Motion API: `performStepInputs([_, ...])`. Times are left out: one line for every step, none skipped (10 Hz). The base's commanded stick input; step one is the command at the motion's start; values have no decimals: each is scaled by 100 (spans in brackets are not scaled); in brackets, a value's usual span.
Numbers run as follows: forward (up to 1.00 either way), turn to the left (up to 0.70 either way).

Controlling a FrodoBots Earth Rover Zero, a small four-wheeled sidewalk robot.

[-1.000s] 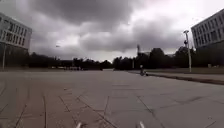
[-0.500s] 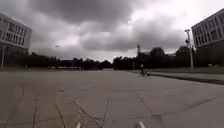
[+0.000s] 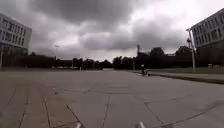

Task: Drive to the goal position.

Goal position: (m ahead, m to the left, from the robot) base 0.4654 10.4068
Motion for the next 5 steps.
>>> performStepInputs([50, 1])
performStepInputs([50, 1])
performStepInputs([50, 1])
performStepInputs([50, 1])
performStepInputs([50, 1])
